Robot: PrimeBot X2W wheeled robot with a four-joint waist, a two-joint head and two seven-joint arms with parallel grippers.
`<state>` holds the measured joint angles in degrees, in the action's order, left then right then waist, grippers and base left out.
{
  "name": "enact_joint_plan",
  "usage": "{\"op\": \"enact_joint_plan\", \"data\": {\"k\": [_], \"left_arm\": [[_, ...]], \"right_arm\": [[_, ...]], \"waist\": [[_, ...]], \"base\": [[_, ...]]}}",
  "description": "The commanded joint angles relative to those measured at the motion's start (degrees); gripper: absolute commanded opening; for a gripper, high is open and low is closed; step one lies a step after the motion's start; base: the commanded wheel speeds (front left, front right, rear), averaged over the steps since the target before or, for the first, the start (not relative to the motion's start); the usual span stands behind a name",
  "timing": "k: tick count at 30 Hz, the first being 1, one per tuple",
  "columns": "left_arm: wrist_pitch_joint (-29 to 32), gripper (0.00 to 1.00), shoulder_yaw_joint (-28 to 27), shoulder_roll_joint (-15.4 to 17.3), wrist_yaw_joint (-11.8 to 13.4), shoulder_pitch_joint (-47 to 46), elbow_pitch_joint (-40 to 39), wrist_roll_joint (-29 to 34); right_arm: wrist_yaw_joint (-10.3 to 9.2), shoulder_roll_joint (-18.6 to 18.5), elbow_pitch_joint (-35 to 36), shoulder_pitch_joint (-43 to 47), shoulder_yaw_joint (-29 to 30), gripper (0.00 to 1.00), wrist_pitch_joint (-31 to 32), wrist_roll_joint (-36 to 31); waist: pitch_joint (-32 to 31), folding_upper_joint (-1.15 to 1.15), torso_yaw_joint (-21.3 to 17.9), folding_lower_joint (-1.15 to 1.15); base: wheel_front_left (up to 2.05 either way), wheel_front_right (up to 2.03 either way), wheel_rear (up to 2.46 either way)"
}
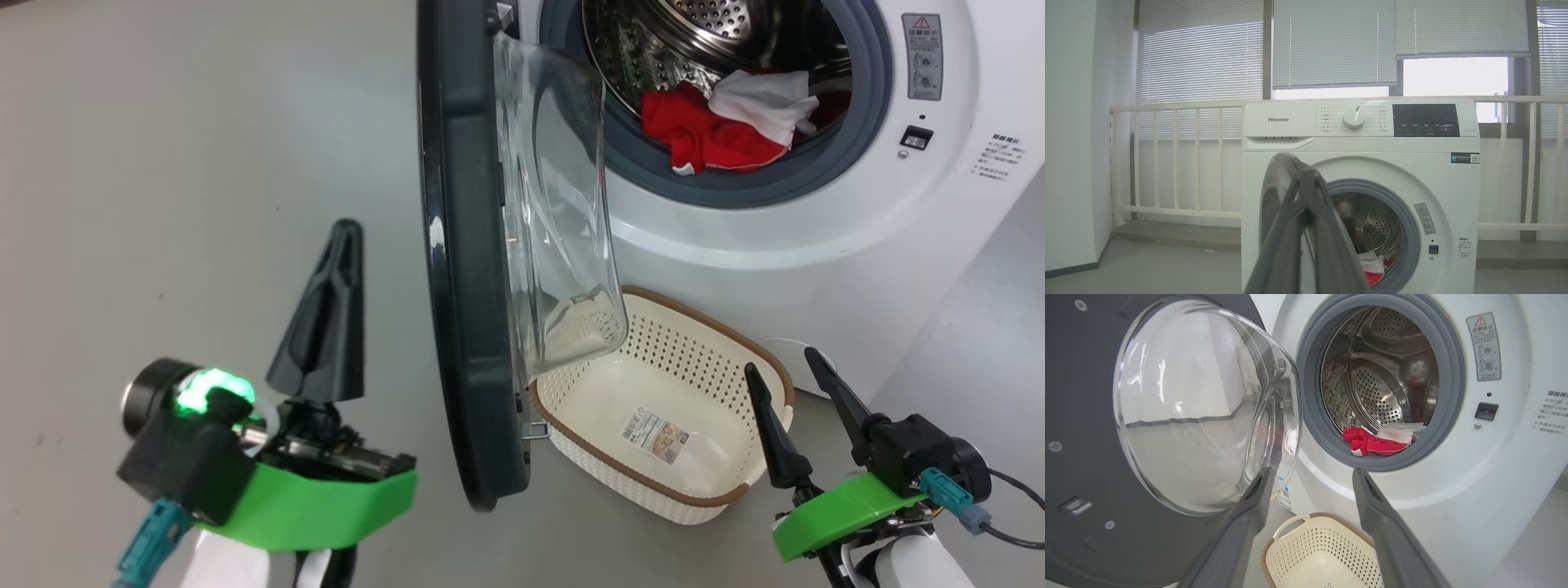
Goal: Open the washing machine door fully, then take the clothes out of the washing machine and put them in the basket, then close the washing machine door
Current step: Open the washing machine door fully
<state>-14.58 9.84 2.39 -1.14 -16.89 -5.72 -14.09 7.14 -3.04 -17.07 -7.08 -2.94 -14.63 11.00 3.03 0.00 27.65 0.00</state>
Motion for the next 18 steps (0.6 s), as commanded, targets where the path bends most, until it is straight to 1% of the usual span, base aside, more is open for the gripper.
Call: {"op": "enact_joint_plan", "data": {"k": [1, 5, 11, 13, 18], "left_arm": [[0.74, 0.00, -0.35, 0.49, -0.54, -2.78, -3.04, 0.57], [2.42, 0.00, 4.17, 0.49, -1.02, -3.83, -5.24, -0.21], [4.59, 0.00, 11.20, 0.49, -1.52, -5.05, -5.02, -1.32], [6.66, 0.00, 13.92, 0.49, -1.22, -4.52, -3.20, -2.67], [10.12, 0.00, 16.27, 0.49, -0.54, -3.40, 1.04, -4.29]], "right_arm": [[0.35, 0.16, 1.08, -1.08, -1.68, 1.00, -0.37, 0.42], [0.35, 0.16, 1.02, -1.34, -1.55, 1.00, -0.37, 0.23], [0.35, 0.16, 0.91, -1.92, -1.70, 1.00, -0.37, -0.06], [0.35, 0.16, 0.90, -2.19, -1.78, 1.00, -0.37, -0.04], [0.35, 0.16, 1.14, -2.49, -1.46, 1.00, -0.37, 0.05]], "waist": [[0.17, 0.00, -0.20, 0.00], [0.62, 0.00, -0.37, 0.00], [1.33, 0.00, -0.83, 0.00], [1.71, 0.00, -1.06, 0.00], [2.37, 0.00, -1.39, 0.00]], "base": [[0.00, 0.00, 0.00], [0.00, 0.00, 0.00], [0.00, 0.00, 0.00], [0.00, 0.00, 0.00], [0.00, 0.00, 0.00]]}}
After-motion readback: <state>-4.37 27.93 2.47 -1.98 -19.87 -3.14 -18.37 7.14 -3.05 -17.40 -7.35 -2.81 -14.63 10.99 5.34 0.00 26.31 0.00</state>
